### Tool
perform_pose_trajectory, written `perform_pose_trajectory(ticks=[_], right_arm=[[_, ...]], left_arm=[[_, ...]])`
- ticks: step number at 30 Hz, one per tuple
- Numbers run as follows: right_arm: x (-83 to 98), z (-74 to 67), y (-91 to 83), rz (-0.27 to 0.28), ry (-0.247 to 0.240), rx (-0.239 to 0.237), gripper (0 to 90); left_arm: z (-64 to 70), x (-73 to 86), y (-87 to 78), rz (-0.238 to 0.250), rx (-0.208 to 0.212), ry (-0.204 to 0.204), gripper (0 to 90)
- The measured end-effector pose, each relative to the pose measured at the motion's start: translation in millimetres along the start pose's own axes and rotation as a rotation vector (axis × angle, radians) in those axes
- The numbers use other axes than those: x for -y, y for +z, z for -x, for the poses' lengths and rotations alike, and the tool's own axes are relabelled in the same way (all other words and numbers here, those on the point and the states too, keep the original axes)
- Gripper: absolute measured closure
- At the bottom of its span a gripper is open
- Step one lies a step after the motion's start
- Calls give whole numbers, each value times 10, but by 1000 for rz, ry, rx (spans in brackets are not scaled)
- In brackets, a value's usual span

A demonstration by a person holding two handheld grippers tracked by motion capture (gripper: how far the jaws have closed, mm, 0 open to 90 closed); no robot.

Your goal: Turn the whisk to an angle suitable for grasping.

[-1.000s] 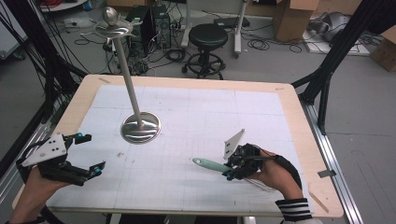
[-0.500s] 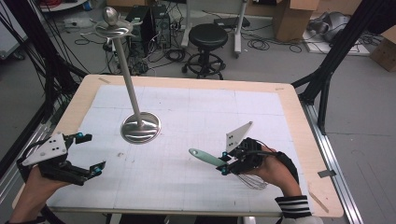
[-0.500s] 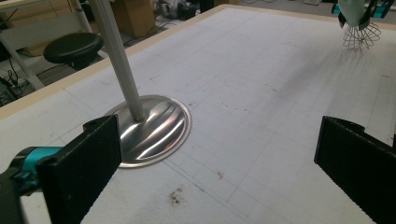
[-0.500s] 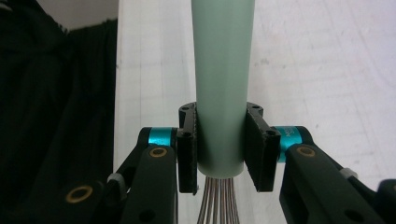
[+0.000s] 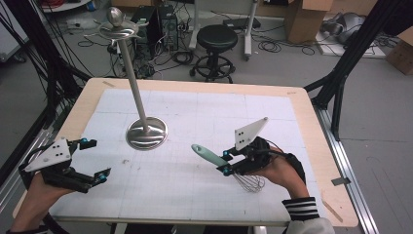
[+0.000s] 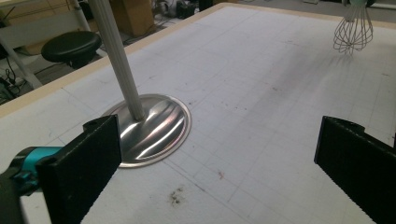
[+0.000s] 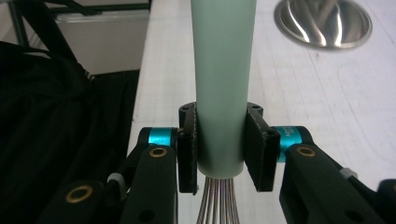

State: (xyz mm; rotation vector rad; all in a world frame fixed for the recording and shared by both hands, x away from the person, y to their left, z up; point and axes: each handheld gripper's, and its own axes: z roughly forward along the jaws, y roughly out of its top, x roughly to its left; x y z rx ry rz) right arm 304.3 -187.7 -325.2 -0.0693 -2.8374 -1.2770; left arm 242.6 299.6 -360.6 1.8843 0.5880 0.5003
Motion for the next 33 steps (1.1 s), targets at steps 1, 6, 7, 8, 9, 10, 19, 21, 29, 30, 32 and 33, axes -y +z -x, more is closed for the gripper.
perform_pose_trajectory(ticks=[1,6,7,8,9,10,19,21,29,30,32,33], right_arm=[[0,0,0,0,0,0,691],[-122,-12,-19,76,-40,-32,691],[-140,-10,-20,88,-45,-34,691],[-158,-4,-19,101,-54,-41,691],[-175,-6,-17,113,-52,-46,691],[-192,-2,-14,124,-63,-46,691],[-323,35,16,175,-94,-77,691],[-347,43,25,188,-105,-80,691],[-455,36,86,228,-134,-114,691],[-455,36,86,228,-134,-114,691],[-482,42,109,240,-150,-121,691],[-482,42,109,240,-150,-121,691]], left_arm=[[0,0,0,0,0,0,17],[0,-8,1,3,12,3,17],[2,-10,-1,3,13,2,17],[2,-13,-3,2,15,5,17],[1,-16,-7,-1,17,7,17],[1,-22,-9,2,19,5,17],[-39,-178,-11,17,80,33,17],[-39,-231,13,26,108,41,17],[1,-475,129,41,214,88,17],[1,-475,129,41,214,88,17],[19,-534,158,40,237,107,17],[36,-560,173,43,245,111,17]])
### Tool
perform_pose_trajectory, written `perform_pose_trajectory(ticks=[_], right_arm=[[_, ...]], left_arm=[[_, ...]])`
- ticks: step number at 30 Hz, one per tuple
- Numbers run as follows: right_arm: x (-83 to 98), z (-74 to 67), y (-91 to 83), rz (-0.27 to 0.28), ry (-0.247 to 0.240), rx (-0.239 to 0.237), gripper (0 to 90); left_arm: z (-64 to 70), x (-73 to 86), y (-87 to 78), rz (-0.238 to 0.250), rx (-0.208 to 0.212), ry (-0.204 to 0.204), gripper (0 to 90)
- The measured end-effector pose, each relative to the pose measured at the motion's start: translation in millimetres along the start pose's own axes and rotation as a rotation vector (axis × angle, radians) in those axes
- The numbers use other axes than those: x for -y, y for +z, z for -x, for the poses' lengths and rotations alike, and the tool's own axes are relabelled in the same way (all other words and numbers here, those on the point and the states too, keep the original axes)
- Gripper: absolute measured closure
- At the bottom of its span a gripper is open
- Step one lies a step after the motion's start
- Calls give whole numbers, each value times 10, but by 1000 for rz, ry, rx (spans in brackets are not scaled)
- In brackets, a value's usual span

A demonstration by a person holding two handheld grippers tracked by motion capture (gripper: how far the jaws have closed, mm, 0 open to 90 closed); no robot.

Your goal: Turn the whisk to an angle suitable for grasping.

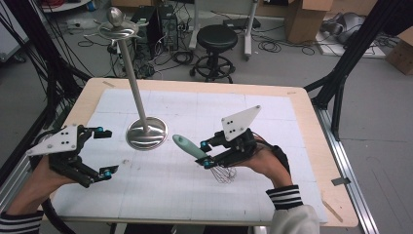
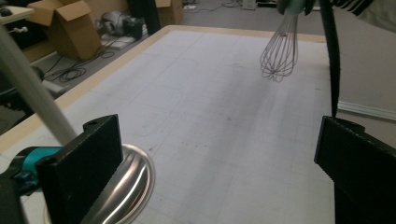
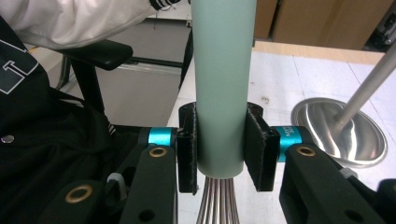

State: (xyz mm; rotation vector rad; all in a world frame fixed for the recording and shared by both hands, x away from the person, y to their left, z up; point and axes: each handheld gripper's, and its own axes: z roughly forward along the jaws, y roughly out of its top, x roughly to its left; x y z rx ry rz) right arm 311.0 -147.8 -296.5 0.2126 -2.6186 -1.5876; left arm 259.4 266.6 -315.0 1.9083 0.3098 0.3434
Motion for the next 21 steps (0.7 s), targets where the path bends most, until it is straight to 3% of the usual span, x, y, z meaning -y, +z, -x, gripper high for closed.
perform_pose_trajectory(ticks=[4,6,11,18,21], right_arm=[[-22,-1,35,21,-8,-11,691],[-31,-2,52,31,-29,-11,691],[-44,3,87,40,-20,-32,691],[-47,24,127,55,-24,-53,691],[-60,11,128,71,-31,-60,691]], left_arm=[[45,-119,88,31,42,54,17],[50,-141,111,32,52,55,17],[81,-292,237,41,119,101,17],[89,-439,354,69,170,114,17],[112,-508,415,79,203,140,17]])
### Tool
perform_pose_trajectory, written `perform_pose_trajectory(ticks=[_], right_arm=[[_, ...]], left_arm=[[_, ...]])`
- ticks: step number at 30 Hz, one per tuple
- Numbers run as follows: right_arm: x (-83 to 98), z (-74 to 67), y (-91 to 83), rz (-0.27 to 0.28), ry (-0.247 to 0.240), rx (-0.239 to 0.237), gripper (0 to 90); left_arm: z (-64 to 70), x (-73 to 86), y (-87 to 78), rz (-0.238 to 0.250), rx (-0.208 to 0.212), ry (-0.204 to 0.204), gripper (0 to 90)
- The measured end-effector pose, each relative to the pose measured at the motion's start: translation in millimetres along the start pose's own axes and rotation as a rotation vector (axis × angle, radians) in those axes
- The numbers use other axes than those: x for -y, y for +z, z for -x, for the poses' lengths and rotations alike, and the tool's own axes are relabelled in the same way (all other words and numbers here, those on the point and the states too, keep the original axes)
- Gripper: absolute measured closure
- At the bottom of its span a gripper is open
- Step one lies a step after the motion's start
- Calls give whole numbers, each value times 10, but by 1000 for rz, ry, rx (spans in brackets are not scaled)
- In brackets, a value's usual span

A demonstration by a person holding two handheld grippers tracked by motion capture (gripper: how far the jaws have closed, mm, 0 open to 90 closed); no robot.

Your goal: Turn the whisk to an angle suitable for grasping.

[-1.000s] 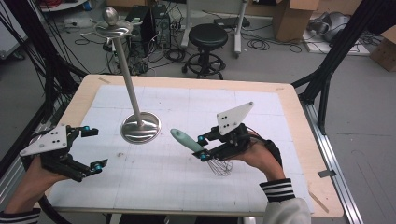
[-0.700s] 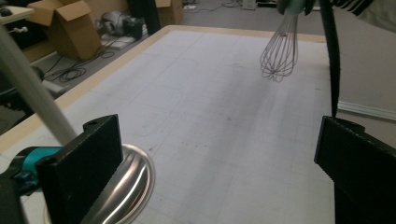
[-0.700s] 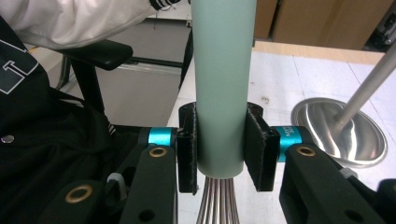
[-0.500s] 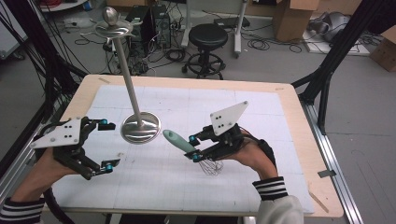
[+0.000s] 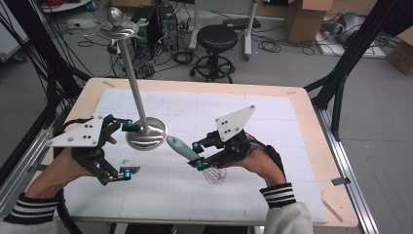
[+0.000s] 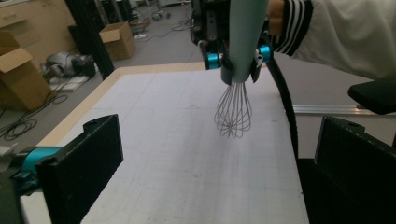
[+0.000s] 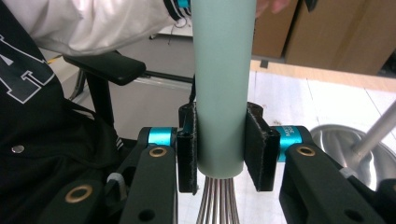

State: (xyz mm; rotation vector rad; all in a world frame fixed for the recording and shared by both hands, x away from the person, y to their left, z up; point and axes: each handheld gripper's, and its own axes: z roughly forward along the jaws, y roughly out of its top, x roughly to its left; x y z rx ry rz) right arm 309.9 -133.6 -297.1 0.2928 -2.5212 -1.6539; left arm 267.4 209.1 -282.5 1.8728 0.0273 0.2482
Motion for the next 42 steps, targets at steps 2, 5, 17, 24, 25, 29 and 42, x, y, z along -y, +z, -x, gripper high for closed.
perform_pose_trajectory(ticks=[2,5,17,24,25,29,42], right_arm=[[-7,-5,3,5,-7,-4,691],[-24,-16,29,16,-18,-19,691],[-51,-6,107,48,-25,-52,691],[-57,-1,118,71,-31,-61,691],[-60,-4,123,74,-27,-64,691],[-64,-3,136,85,-31,-76,691],[-66,2,131,101,-32,-90,691]], left_arm=[[14,-48,52,3,19,16,17],[37,-122,129,3,38,41,17],[37,-334,381,17,110,52,17],[49,-414,501,37,159,55,18],[59,-439,539,41,170,48,18],[57,-476,583,58,184,34,18],[16,-482,653,76,228,7,248]])
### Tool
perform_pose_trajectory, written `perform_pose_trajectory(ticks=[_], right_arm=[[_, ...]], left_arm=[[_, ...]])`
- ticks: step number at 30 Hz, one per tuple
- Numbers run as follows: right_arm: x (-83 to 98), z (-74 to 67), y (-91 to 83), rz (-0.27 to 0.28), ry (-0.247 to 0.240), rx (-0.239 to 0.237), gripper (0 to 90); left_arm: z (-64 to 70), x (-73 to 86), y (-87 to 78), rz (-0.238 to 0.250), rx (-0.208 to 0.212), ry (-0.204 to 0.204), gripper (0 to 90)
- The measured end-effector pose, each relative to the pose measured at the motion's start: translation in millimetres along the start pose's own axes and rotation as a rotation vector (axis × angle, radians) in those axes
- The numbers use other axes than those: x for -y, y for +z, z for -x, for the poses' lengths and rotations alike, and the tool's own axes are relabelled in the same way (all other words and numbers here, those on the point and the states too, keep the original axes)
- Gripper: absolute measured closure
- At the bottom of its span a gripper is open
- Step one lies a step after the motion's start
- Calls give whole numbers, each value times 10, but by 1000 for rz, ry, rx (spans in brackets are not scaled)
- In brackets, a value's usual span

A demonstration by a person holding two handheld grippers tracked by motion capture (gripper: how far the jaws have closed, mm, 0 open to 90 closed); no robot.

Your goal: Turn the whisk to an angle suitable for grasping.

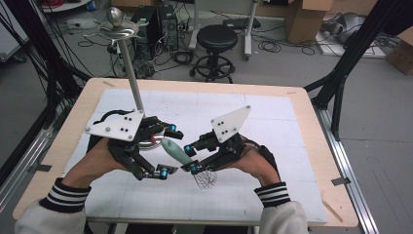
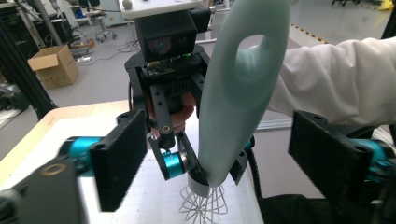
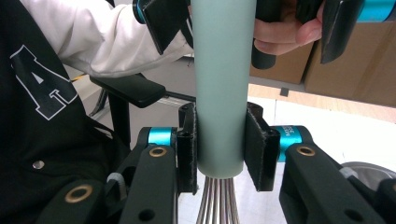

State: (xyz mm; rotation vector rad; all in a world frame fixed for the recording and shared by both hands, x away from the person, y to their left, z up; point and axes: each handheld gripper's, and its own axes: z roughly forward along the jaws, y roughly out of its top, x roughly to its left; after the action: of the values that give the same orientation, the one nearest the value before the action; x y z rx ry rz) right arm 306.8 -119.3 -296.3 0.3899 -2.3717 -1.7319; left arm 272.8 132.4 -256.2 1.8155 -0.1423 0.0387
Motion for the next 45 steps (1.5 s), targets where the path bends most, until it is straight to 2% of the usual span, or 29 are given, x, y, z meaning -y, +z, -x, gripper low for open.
perform_pose_trajectory(ticks=[3,4,5,8,9,17,25,33,34,35,36,37,38,39,40,41,44,45], right_arm=[[1,-2,6,-2,5,-3,691],[2,-2,6,-3,5,-4,691],[2,-2,6,-3,5,-4,691],[3,0,9,-3,7,-9,691],[3,0,9,-3,7,-9,691],[8,14,28,-1,10,-17,691],[3,12,31,11,23,-16,689],[-18,-6,18,20,40,39,646],[-18,-8,12,19,43,51,609],[-12,-14,-5,32,79,83,467],[-12,-14,-5,32,79,83,467],[-14,-16,-27,42,103,133,400],[-14,-16,-27,42,103,133,400],[-11,-19,-53,43,119,170,294],[-11,-19,-53,43,119,170,294],[2,-23,-80,44,150,199,259],[25,-25,-95,31,176,223,224],[53,-40,-117,13,181,232,305]], left_arm=[[-6,4,17,1,18,-2,306],[-7,7,20,1,19,-3,369],[-9,8,20,-1,25,3,369],[-4,5,22,13,38,7,461],[-4,6,22,16,45,14,461],[15,-1,40,17,34,24,649],[37,-18,22,30,2,32,659],[46,-40,5,33,-41,28,662],[46,-43,-1,33,-49,27,662],[56,-51,-12,35,-64,10,662],[56,-51,-12,35,-64,10,662],[54,-63,-26,26,-83,-5,662],[54,-63,-26,26,-83,-5,662],[54,-71,-32,16,-100,-15,662],[51,-79,-39,-3,-112,-26,662],[50,-84,-43,-11,-120,-42,662],[40,-93,-63,-25,-150,-78,662],[36,-93,-70,-30,-160,-75,662]])
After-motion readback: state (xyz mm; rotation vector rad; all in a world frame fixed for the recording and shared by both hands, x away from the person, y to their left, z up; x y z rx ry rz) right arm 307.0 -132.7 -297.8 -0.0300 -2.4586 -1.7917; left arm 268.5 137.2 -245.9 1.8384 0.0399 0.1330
